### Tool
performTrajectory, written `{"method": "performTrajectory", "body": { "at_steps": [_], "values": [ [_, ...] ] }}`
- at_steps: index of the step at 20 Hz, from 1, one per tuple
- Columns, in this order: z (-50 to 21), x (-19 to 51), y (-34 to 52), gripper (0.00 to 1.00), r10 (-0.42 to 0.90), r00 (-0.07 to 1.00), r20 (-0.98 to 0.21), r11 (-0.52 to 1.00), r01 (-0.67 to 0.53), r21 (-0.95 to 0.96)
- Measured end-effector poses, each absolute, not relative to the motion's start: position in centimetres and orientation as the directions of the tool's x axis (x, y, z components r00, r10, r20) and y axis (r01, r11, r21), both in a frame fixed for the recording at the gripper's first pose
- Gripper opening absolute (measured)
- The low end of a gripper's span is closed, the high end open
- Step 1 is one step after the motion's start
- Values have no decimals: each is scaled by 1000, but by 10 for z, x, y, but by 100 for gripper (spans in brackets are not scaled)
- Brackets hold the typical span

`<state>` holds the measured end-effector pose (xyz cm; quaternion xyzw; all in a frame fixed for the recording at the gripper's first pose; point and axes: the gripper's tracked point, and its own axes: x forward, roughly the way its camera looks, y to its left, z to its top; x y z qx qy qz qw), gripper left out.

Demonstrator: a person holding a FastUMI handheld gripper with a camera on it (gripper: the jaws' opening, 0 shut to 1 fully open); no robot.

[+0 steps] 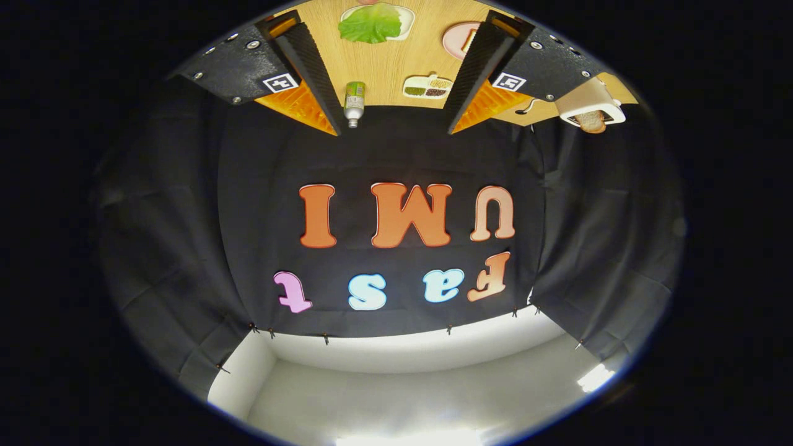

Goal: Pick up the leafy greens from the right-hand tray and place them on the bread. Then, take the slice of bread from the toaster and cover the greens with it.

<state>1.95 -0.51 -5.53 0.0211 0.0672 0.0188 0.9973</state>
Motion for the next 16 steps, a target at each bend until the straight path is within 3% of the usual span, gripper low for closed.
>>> {"method": "performTrajectory", "body": {
  "at_steps": [9, 16],
  "values": [
    [-129, 45, -8, 98, 77, 924, -375, 996, -59, 60],
    [-181, 50, 2, 98, 105, 786, -610, 993, -116, 21]
  ]
}}
